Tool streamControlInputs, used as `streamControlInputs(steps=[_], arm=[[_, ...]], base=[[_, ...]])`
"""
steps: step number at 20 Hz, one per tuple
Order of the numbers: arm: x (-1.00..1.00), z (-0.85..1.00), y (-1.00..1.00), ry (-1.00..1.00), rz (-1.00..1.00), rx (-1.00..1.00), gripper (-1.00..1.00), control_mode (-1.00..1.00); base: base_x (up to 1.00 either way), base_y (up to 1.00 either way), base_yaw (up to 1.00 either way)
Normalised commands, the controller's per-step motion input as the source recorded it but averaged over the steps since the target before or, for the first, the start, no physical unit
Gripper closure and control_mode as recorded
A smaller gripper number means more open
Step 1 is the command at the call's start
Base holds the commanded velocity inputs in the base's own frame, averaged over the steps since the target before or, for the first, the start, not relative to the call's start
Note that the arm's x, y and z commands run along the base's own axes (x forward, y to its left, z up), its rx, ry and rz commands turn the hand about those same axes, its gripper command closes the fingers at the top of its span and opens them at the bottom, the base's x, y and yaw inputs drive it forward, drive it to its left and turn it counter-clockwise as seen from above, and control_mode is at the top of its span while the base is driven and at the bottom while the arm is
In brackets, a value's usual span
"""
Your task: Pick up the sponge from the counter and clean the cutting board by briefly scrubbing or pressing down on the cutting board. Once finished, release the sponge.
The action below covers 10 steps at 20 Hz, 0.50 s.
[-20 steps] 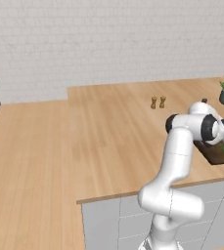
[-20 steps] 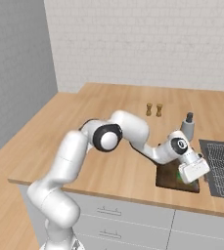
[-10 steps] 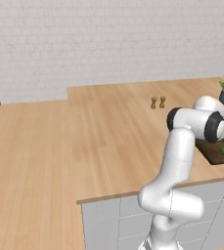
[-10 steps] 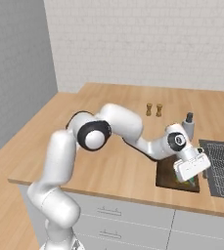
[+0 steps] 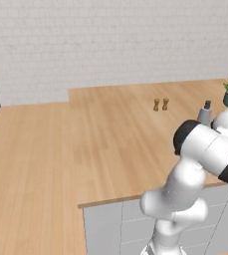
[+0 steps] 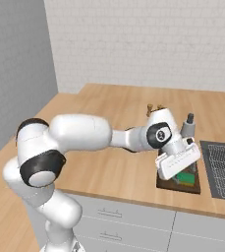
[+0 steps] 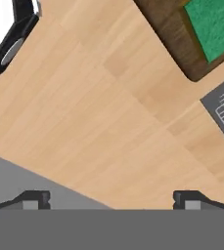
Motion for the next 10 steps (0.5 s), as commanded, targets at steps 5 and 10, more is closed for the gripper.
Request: streamControlInputs(steps=[5,10], arm=[[-0.48,1.00,1.00,-0.35,0.00,0.03,-1.00,-1.00],[-0.18,1.00,1.00,-0.36,0.00,0.08,-1.00,-1.00]], base=[[0.00,0.00,0.00],[0.00,0.00,0.00]])
